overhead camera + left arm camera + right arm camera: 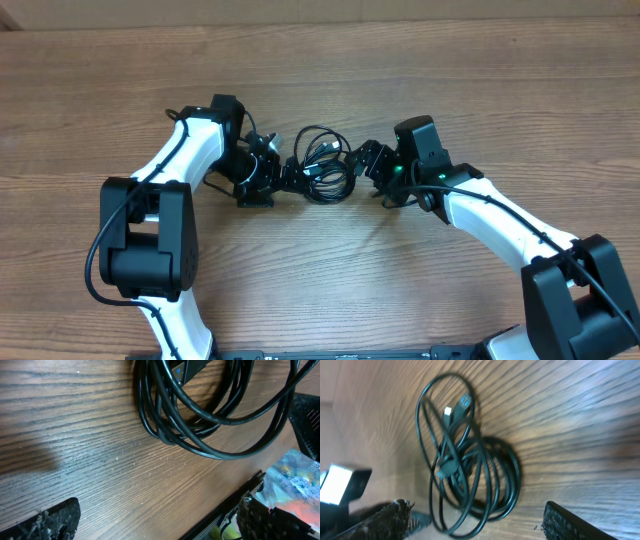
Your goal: Untangle cables
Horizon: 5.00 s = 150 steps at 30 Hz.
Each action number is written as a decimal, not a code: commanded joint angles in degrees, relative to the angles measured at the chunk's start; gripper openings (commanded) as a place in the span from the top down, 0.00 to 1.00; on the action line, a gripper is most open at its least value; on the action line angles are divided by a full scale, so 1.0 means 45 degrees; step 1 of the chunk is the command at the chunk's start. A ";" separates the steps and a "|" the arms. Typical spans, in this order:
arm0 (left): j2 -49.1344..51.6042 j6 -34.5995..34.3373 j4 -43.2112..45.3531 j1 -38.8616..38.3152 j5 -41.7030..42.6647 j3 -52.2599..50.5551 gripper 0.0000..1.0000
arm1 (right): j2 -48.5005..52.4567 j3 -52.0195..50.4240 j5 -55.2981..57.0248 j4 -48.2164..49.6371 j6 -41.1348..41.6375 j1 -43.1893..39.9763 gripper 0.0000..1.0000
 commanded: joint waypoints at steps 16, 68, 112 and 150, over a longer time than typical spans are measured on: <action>0.0141 -0.1379 0.0228 -0.0034 -0.0044 0.0277 0.00 | 0.1685 0.0189 -0.0665 0.1457 0.1015 0.0199 0.53; 0.0136 -0.3963 0.0661 -0.0112 -0.1054 0.0291 0.35 | -0.0840 0.0194 -1.1934 1.8642 1.0511 -0.1559 0.96; -0.3133 -0.0092 -0.7907 0.4736 0.0971 1.0754 0.96 | -0.5731 0.5493 0.1287 -0.8471 -0.5047 -0.4711 0.96; -0.4114 -0.6892 -0.4133 -0.0102 0.5440 1.0958 0.96 | -0.2963 0.5440 -0.4289 -0.5625 -0.8359 -0.0695 0.00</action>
